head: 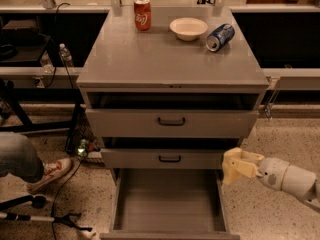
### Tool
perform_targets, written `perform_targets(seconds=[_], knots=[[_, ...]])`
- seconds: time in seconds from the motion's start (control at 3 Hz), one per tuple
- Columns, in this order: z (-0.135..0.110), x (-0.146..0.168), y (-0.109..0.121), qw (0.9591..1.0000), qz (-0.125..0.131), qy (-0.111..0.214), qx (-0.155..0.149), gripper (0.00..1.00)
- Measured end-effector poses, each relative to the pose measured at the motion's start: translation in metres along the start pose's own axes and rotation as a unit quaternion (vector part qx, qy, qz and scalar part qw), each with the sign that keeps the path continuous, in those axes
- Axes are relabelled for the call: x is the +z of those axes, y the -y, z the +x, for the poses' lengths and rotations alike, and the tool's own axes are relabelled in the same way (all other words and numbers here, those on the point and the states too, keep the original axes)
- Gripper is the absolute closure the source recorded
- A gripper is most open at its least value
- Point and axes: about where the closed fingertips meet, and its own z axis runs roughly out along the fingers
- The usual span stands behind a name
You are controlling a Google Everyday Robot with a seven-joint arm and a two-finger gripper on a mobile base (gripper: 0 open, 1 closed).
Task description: Pick sponge from bottom drawer and place on counter
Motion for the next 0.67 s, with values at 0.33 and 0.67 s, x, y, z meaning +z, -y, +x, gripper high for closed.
perform_targets(seconds=[0.33, 0.67], knots=[[-0.0578, -0.0315, -0.0286, 0.9972, 0.003, 0.047, -0.059, 1.00], [-0.0579, -0.0315, -0.0286, 0.9972, 0.003, 0.047, -0.059, 1.00]])
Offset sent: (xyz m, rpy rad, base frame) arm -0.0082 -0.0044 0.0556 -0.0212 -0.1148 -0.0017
